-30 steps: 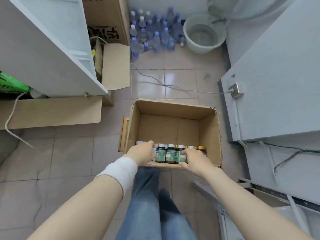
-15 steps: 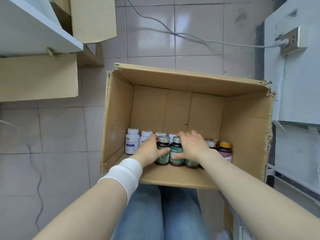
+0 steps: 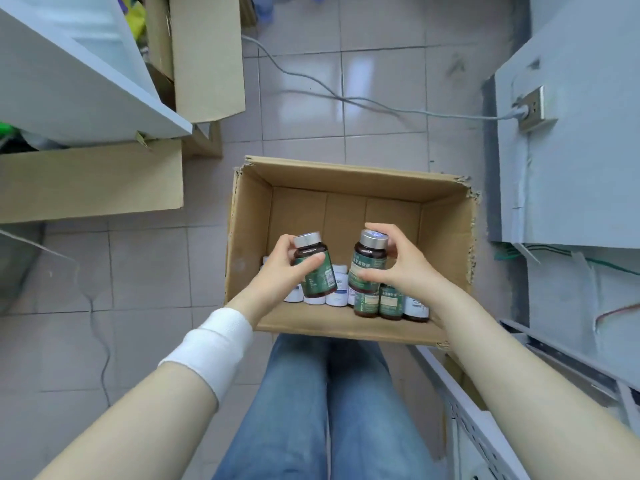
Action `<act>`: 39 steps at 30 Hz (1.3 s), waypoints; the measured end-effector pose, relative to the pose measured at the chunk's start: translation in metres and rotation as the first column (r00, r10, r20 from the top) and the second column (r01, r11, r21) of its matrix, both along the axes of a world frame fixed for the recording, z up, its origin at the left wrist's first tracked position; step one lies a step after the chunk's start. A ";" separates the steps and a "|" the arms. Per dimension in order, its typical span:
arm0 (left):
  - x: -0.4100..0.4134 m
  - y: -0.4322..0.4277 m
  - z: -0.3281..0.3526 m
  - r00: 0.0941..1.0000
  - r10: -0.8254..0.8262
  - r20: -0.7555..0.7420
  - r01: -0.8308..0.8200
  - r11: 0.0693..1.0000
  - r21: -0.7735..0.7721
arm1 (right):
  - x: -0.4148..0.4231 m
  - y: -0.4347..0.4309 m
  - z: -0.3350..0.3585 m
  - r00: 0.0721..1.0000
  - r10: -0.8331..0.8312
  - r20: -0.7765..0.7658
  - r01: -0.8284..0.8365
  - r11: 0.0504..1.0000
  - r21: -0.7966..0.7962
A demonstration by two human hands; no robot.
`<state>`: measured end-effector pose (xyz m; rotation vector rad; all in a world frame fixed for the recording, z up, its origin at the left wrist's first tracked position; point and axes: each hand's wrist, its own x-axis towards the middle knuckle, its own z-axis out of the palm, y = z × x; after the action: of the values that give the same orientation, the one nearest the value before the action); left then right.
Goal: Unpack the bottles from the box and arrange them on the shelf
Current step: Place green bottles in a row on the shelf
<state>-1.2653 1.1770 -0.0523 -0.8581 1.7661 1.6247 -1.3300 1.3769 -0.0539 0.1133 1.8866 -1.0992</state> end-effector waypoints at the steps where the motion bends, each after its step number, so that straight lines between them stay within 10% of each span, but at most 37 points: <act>1: -0.006 0.002 0.019 1.000 0.003 -0.023 -0.003 1.000 0.019 | -0.001 0.003 0.020 0.997 -0.071 0.034 0.072 0.997 -0.038; 9: -0.031 0.020 0.147 0.967 -0.009 -0.256 0.077 0.963 0.259 | 0.038 0.017 0.139 0.733 -0.633 0.250 0.680 0.696 -0.231; 19: -0.002 0.045 0.257 0.900 -0.258 -0.352 0.411 0.773 0.483 | 0.173 -0.017 0.244 0.317 -0.881 0.351 0.821 0.070 -0.566; 26: 0.068 0.104 0.341 0.688 -0.451 -0.568 0.716 0.548 0.432 | 0.280 -0.002 0.316 0.168 -0.978 0.124 0.712 0.033 -0.702; 39: 0.386 0.243 0.466 0.316 -0.528 -0.788 0.943 0.081 0.324 | 0.623 0.073 0.412 -0.411 -0.895 -0.175 0.624 -0.136 -0.770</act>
<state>-0.8789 1.4199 0.4133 0.9712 1.0764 1.5148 -0.7068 1.4499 0.3581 1.4148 2.0409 -3.0754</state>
